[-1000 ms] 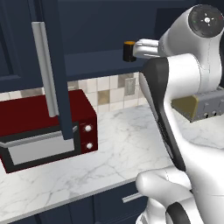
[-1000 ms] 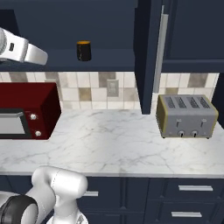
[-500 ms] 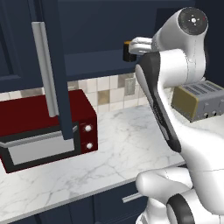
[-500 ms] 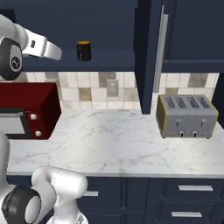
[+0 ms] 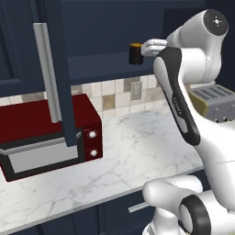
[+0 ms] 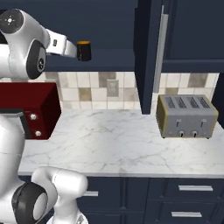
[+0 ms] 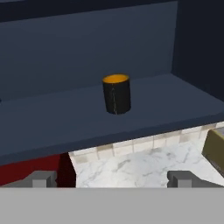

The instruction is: Open the cabinet directly in front. Then move the beer and the mug to the dining counter with the jar on it.

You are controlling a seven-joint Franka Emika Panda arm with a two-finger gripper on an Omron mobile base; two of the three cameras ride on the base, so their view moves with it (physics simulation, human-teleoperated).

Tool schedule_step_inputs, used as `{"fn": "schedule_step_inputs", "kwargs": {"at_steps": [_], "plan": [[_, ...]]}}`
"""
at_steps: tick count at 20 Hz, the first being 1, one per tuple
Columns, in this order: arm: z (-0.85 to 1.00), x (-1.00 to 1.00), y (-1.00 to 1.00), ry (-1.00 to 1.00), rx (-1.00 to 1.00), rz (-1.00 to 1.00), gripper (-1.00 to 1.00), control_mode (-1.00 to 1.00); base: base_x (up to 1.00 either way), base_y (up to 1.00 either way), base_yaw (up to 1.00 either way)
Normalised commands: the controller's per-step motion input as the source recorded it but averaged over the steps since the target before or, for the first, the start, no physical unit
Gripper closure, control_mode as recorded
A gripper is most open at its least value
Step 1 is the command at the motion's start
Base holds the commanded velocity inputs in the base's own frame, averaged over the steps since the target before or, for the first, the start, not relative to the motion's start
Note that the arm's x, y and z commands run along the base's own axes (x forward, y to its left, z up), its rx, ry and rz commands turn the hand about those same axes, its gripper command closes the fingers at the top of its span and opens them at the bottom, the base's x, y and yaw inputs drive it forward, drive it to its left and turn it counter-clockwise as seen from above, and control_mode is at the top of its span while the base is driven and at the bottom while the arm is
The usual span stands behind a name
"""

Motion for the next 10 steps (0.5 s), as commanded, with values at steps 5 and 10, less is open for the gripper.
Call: {"fn": "schedule_step_inputs", "kwargs": {"at_steps": [5,10], "plan": [[-0.21,0.17,0.0,0.02,0.0,0.07,-1.0,-1.0,0.0,0.0,0.0],[-0.05,0.2,0.0,0.01,0.0,0.0,-1.0,-1.0,0.0,0.0,0.0]]}}
